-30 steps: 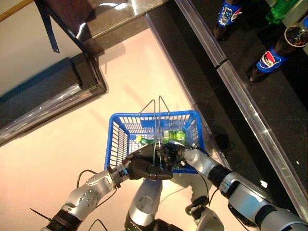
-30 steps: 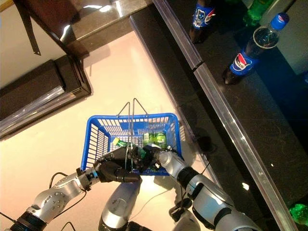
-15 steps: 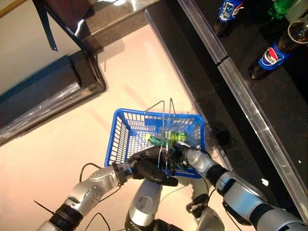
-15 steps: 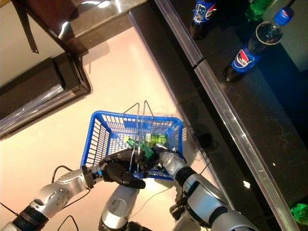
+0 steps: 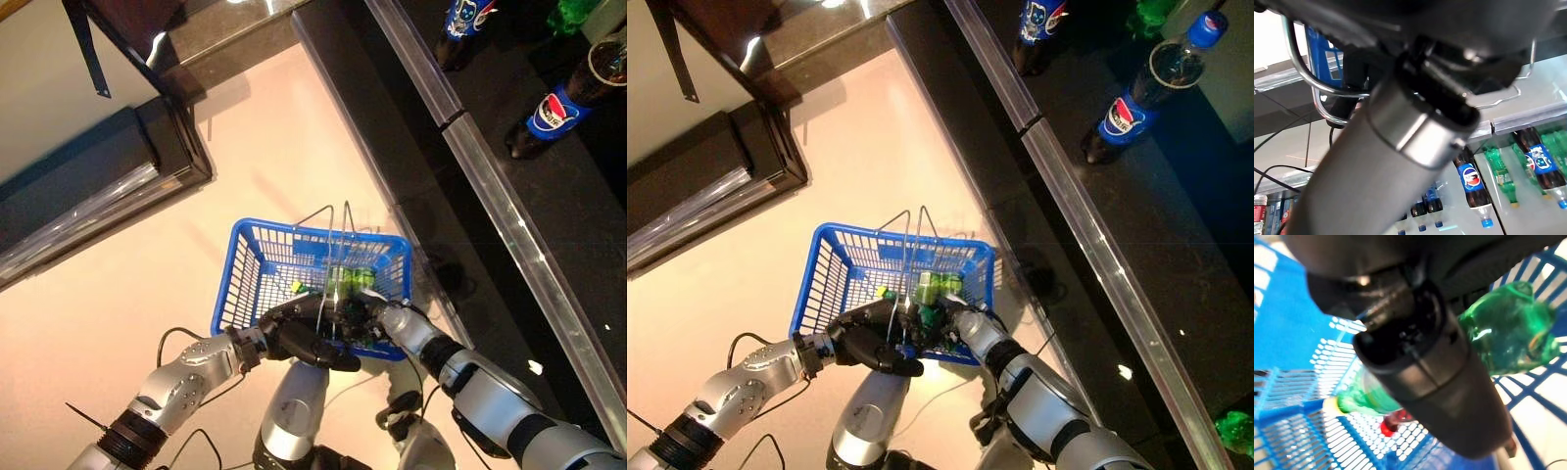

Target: Pick up the drink and place into the basket.

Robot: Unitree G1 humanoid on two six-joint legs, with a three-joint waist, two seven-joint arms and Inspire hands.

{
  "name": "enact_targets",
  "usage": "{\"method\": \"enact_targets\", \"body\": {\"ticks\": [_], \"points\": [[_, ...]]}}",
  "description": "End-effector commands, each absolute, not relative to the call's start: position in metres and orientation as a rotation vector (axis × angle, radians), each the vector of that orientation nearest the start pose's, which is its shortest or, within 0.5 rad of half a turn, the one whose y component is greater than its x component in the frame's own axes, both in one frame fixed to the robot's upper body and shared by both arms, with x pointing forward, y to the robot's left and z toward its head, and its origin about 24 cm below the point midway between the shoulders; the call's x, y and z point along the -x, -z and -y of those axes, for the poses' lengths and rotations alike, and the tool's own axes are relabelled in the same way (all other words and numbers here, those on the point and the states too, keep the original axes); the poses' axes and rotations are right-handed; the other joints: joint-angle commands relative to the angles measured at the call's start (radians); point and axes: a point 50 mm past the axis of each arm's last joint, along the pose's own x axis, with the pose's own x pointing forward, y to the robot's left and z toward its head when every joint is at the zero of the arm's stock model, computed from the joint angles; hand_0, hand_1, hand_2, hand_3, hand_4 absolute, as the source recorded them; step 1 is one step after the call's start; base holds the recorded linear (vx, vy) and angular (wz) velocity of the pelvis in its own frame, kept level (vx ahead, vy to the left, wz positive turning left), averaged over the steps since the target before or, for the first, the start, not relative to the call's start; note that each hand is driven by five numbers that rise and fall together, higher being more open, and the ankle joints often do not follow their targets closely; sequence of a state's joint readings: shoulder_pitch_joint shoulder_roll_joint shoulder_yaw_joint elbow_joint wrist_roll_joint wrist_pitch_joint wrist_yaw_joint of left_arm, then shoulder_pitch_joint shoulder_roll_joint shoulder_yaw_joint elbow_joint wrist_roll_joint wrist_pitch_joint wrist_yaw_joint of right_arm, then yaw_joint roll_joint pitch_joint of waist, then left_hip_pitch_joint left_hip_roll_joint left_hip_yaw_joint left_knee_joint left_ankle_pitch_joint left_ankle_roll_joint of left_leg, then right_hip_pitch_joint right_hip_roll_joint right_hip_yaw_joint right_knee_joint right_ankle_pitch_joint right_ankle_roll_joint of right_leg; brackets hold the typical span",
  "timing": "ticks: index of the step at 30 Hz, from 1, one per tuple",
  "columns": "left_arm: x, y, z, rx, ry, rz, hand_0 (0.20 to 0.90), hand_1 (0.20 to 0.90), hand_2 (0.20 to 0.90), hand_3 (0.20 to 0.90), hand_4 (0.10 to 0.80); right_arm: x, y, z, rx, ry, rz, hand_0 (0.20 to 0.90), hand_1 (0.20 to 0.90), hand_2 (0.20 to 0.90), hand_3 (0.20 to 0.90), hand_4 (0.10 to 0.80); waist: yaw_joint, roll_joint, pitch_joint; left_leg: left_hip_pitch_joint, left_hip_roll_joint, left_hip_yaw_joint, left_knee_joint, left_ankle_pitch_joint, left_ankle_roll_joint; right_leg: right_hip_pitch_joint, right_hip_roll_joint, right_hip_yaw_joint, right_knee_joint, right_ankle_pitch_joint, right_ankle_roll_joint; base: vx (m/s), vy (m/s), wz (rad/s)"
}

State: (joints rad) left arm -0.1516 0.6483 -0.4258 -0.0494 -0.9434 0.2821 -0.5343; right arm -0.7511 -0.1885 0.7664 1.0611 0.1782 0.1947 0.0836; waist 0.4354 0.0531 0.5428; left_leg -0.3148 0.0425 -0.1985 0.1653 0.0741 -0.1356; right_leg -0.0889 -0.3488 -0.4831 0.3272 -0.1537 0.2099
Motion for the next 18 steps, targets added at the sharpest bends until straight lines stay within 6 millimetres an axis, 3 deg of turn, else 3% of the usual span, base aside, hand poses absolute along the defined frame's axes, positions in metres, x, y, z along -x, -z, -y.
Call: {"method": "enact_targets", "body": {"ticks": [1,13,18], "points": [[-0.201,-0.199,-0.078,0.497,1.58,0.433,0.3,0.3,0.3,0.2,0.1,-0.352,-0.02,0.067,0.59,-0.53,-0.375,0.9,0.9,0.9,0.9,0.8,-0.01,0.01,-0.023,-0.001,-0.013,0.064,-0.045,0.053,0.073,-0.025,0.012,0.056,-0.013,0.139,-0.052,-0.035,0.014,-0.02],[-0.209,-0.175,-0.109,0.506,1.449,0.411,0.3,0.3,0.3,0.2,0.1,-0.331,-0.07,0.067,0.491,-0.475,-0.08,0.9,0.9,0.9,0.9,0.8,-0.078,-0.032,-0.023,0.036,0.02,0.094,-0.07,0.048,0.066,-0.021,0.041,0.082,-0.02,0.129,-0.056,-0.026,-0.008,-0.07],[-0.216,-0.162,-0.121,0.5,1.349,0.404,0.3,0.3,0.3,0.2,0.1,-0.321,-0.1,0.079,0.462,-0.468,0.074,0.9,0.9,0.9,0.9,0.8,-0.114,-0.04,-0.023,0.054,0.032,0.108,-0.076,0.047,0.064,-0.015,0.058,0.101,-0.025,0.125,-0.059,-0.026,0.001,-0.09]]}}
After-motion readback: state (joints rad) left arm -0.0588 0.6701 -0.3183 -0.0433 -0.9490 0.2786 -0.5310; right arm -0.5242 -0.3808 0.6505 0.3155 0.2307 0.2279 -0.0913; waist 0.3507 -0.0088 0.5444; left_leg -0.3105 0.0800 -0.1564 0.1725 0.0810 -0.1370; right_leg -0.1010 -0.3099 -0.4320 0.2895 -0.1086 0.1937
